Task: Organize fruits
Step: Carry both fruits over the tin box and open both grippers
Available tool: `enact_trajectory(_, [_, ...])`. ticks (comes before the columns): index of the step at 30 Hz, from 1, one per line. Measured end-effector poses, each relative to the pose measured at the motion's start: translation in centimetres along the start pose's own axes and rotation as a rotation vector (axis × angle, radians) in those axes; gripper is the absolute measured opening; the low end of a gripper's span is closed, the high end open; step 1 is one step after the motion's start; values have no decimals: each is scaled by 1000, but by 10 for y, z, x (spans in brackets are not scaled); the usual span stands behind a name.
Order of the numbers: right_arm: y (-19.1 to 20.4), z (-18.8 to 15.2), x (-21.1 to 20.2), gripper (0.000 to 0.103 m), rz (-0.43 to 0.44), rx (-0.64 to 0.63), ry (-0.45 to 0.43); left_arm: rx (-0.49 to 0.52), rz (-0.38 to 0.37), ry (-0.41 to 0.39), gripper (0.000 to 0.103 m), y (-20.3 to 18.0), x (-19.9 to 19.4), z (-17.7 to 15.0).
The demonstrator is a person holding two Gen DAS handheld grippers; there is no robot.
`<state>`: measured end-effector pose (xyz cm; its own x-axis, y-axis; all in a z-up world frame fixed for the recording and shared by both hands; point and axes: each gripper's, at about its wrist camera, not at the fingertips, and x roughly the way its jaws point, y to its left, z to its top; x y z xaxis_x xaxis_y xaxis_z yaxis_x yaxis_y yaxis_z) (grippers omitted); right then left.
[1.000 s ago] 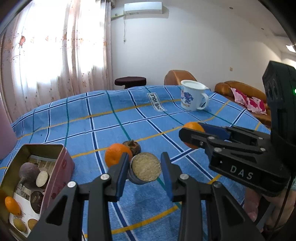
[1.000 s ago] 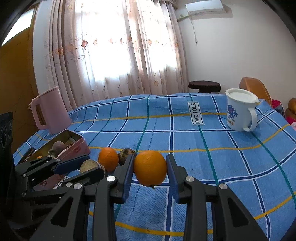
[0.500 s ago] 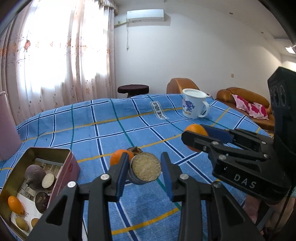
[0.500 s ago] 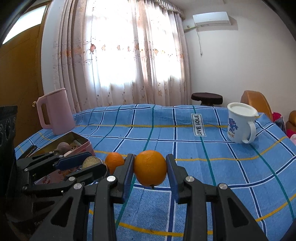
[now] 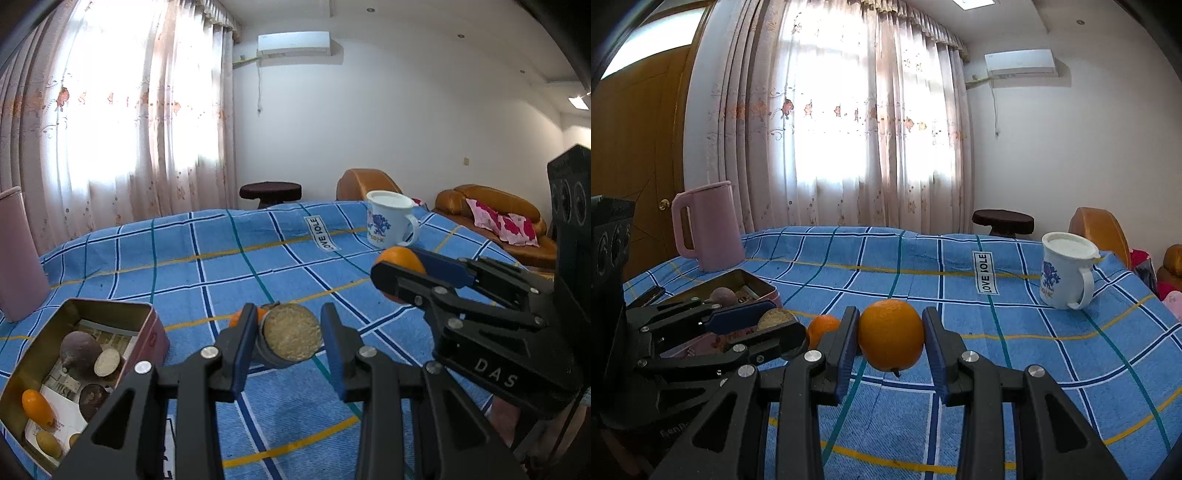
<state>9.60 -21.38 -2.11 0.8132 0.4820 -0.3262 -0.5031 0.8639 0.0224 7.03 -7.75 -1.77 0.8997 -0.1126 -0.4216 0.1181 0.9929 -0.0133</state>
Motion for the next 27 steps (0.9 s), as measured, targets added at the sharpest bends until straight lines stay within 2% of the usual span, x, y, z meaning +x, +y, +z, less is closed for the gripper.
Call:
enact_trajectory(8, [5, -1, -1, 37, -11, -16, -8, -4, 3, -23, 37, 5, -8, -2])
enact_trajectory(14, [23, 5, 17, 37, 62, -1, 33, -48, 22, -33, 37, 29, -20, 1])
enact_trajectory(19, [60, 20, 32, 37, 170, -6, 46, -108, 87, -58, 37, 73, -40, 5])
enact_trajectory(22, [95, 30, 43, 37, 241, -47, 58, -150, 135, -52, 37, 104, -48, 5])
enact_trajectory(27, [148, 35, 61, 37, 310, -123, 85, -200, 202, -43, 37, 149, -57, 2])
